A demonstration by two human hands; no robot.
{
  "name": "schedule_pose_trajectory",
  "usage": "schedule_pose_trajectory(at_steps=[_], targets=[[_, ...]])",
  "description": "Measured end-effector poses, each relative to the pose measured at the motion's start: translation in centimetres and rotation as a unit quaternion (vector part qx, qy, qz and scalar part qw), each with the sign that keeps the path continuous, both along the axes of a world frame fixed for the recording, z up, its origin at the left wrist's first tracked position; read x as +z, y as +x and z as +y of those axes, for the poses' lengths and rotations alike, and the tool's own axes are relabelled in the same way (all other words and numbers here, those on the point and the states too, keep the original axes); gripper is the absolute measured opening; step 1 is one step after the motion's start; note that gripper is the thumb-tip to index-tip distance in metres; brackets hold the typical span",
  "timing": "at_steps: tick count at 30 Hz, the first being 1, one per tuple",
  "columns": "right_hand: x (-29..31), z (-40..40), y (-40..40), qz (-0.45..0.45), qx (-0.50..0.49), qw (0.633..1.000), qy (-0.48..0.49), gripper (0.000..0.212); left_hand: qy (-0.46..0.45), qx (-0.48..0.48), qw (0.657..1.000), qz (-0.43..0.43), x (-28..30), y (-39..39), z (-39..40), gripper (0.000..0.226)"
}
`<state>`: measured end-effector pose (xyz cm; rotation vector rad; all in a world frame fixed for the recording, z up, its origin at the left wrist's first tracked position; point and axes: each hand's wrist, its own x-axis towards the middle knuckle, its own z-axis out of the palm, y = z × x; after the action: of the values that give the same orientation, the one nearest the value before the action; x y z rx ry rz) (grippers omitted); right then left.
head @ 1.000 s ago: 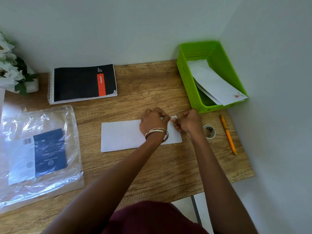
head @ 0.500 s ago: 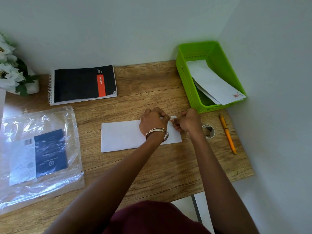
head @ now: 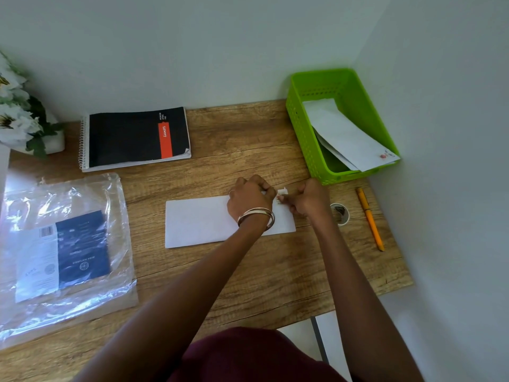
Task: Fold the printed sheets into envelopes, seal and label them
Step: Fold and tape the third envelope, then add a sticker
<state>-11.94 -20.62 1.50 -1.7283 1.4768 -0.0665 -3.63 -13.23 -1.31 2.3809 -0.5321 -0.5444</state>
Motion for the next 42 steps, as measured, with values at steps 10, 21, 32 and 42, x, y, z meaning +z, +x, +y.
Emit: schedule_pose_trajectory(at_steps=[10,21,32,42], targets=[[-0.4,0.1,-0.5,0.007,0.038,0.995,-0.092,0.050,0.002,-0.001,1.000,0.010,0.1,0.2,-0.2,0.006],[-0.5,-0.9,-0.5,0.046,0.153,0.982,-0.103,0.044,0.008,-0.005,1.000,0.020,0.3,0.5,-0.4,0.009],[-0.8,-1.5,-0.6,0.021,0.116,0.992,-0.042,0.048,0.009,0.005,1.000,0.017,0.5,0.4,-0.4,0.009],[-0.9,0.3,-1.5,-0.037,0.126,0.986,-0.099,0.025,-0.141,-0.001,0.984,0.106,0.9,1.5,1.9,0.008]])
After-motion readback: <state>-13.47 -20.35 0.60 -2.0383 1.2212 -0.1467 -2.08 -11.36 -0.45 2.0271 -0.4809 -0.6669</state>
